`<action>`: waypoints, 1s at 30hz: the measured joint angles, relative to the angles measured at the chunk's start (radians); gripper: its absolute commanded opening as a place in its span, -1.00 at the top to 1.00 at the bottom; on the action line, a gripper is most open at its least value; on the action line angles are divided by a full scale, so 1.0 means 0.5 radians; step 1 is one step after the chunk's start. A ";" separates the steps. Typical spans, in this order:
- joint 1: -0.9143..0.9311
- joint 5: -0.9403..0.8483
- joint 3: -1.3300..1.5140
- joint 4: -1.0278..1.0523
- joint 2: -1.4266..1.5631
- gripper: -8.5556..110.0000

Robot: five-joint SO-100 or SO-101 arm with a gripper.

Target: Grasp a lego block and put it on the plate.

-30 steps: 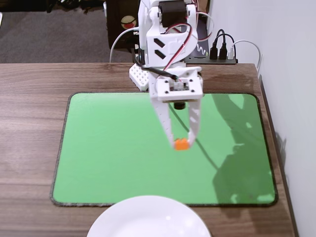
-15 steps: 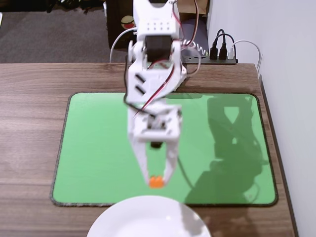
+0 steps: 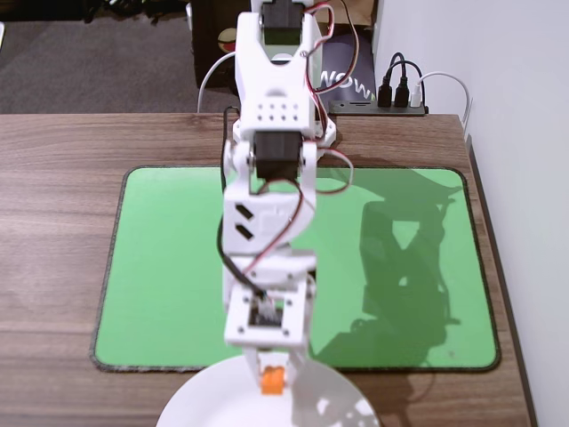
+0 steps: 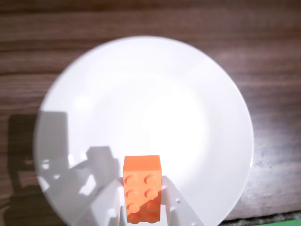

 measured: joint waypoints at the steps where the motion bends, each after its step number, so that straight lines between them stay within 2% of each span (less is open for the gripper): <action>1: 0.000 0.009 0.000 0.003 -0.025 0.75; 10: 0.006 0.074 -0.006 0.018 -0.129 0.74; 18: 0.012 0.160 -0.031 0.037 -0.153 0.58; 30: 0.040 0.196 -0.031 0.141 -0.153 0.57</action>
